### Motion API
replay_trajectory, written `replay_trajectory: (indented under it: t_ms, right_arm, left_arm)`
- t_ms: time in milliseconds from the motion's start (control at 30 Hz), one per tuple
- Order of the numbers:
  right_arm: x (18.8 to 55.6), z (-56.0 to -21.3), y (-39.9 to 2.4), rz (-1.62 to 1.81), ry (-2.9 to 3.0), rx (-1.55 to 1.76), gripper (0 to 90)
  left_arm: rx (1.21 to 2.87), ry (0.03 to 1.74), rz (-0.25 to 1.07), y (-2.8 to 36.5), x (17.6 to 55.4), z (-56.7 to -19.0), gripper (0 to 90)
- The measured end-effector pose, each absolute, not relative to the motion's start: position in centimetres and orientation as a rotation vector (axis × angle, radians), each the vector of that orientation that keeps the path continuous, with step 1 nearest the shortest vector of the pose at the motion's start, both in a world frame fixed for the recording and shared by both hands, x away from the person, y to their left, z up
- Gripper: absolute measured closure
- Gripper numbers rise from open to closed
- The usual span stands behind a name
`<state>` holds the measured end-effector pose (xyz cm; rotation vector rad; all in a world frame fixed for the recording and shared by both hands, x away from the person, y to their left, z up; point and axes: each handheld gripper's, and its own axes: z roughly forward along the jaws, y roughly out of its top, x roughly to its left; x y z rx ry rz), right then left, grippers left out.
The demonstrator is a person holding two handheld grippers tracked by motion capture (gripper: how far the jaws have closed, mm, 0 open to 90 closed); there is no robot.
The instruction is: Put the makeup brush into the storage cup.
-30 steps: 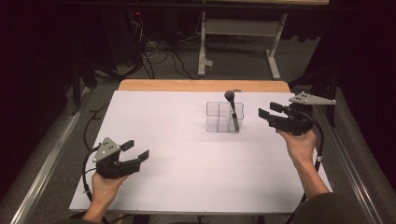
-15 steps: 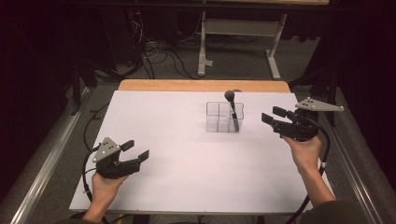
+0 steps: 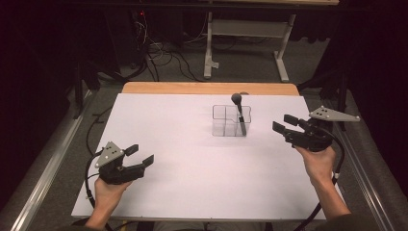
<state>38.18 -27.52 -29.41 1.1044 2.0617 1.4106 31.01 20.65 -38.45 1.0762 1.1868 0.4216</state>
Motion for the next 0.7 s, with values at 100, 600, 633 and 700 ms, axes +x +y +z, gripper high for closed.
replay_trajectory:
  t_ms: [100,600,633,700]
  right_arm:
    - [37.9,-29.6,-27.8,1.41,2.059,1.111,44.8]
    - [36.4,-30.4,-28.6,1.412,2.07,1.099,44.3]
    - [36.3,-30.4,-28.7,1.414,2.071,1.095,44.3]
    - [36.1,-30.6,-28.7,1.42,2.07,1.102,44.3]
  left_arm:
    - [1.076,1.186,0.421,20.6,31.0,-38.4,28.2]
    - [1.078,1.185,0.421,20.6,31.0,-38.4,28.2]
    - [1.078,1.185,0.421,20.6,31.0,-38.4,28.2]
    - [1.077,1.185,0.421,20.6,31.0,-38.4,28.1]
